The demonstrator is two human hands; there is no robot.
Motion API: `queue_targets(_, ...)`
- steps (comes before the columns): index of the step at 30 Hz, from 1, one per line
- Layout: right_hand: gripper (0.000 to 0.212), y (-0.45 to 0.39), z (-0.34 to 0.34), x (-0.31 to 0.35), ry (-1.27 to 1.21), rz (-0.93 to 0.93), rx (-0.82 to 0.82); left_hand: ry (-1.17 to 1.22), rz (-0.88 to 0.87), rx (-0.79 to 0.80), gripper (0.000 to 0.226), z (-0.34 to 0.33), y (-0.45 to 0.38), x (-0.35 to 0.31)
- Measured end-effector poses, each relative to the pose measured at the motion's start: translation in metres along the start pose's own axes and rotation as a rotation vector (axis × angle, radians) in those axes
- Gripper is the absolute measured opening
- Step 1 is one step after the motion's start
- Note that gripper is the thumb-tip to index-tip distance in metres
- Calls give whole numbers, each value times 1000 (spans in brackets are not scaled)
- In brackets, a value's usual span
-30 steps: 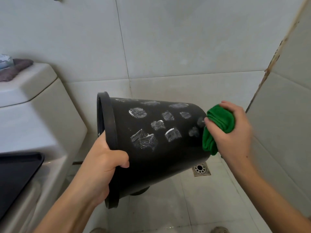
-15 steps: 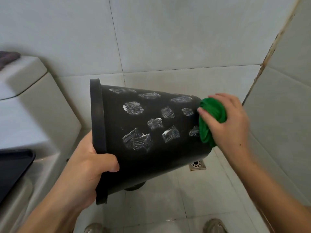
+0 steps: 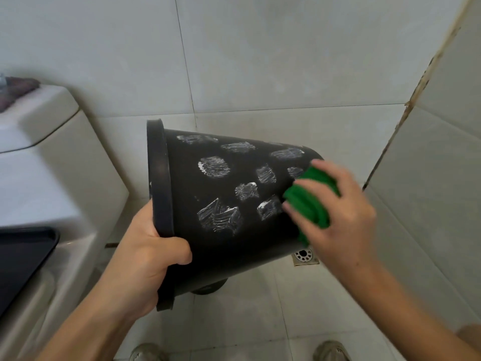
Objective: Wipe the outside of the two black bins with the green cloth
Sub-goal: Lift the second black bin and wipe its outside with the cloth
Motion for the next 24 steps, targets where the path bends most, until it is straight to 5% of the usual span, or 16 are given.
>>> queue_targets(3,33,4,0,6,30,251,58,5,4,-15,55,4,-2,0)
queue_targets(8,42,-16,-2,-34,-107,-158,-58,15,-27,4,57,2,1,-2)
queue_targets(14,34,7,-1,-2,10,184,21,24,-1,10,54,6,1,-2)
queue_targets(19,42,-19,3,-26,-67,-169,-85,52,-14,79,53,-5,6,-10)
queue_targets(24,33,7,5,16,5,178,-33,53,-9,71,55,-5,4,-8)
Point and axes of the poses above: each hand's wrist, its own y-axis away from the middle knuckle, its own z-axis out of the back of the hand, x = y × z, the point moved 3 cm from there along -y, towards the middle knuckle, and after that the axes turned 4 degrees about y, right-handed, at the moved point
